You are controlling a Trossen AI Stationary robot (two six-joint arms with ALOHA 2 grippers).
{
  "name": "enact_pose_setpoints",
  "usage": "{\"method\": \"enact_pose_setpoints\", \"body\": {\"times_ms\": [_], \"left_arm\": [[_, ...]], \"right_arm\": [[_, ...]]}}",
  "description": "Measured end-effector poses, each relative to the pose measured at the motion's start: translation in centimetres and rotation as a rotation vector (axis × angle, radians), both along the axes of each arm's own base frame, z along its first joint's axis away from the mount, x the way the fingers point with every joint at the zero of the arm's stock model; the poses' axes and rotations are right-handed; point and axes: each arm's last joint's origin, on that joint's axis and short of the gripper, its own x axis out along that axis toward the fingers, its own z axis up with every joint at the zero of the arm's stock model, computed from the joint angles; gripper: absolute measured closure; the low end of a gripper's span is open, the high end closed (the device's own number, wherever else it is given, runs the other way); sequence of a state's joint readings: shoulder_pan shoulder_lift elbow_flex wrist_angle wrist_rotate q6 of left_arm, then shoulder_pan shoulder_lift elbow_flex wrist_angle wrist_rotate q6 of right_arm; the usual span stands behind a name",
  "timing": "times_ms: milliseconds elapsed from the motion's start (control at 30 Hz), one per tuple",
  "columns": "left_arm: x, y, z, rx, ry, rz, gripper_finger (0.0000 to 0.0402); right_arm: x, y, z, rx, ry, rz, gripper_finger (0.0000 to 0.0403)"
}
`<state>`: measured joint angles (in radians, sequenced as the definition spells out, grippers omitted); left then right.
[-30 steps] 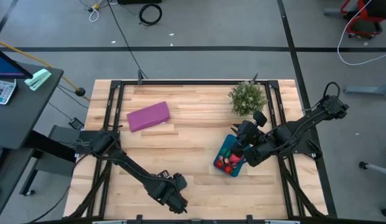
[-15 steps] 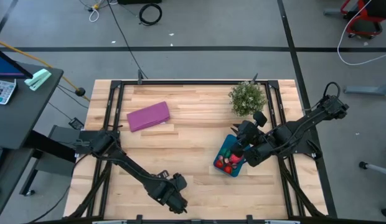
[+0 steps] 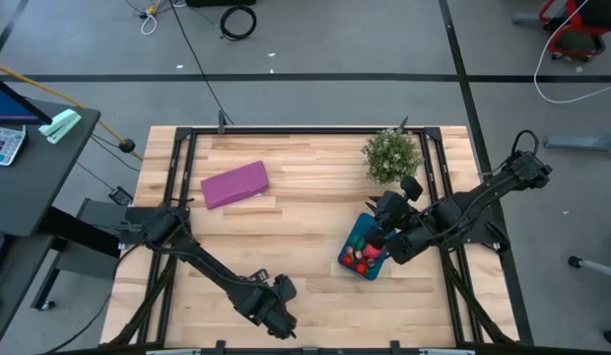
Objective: Pick and placing Produce into tupperware
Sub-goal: Put the red cherry into the blue bin
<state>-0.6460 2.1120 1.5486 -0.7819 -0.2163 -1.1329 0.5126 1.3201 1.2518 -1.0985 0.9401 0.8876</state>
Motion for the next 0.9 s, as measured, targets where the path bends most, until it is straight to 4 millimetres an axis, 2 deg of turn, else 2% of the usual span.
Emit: {"method": "enact_pose_setpoints", "body": {"times_ms": [267,467,600,900], "left_arm": [[0.9,0.3,0.6,0.068,-0.109,-0.043,0.0397],[3.1,1.3,3.9,0.196,-0.282,-0.078,0.0399],[5.7,2.9,6.0,0.262,-0.399,-0.129,0.0399],[10.9,8.5,8.1,0.376,-0.631,-0.183,0.04]], "right_arm": [[0.0,0.0,0.0,0.0,0.0,0.0,0.0325],[0.0,0.0,0.0,0.003,-0.005,0.0,0.0325],[0.1,0.1,0.1,0.008,-0.013,0.0,0.0325],[0.1,0.1,0.1,0.009,-0.017,0.0,0.0325]]}}
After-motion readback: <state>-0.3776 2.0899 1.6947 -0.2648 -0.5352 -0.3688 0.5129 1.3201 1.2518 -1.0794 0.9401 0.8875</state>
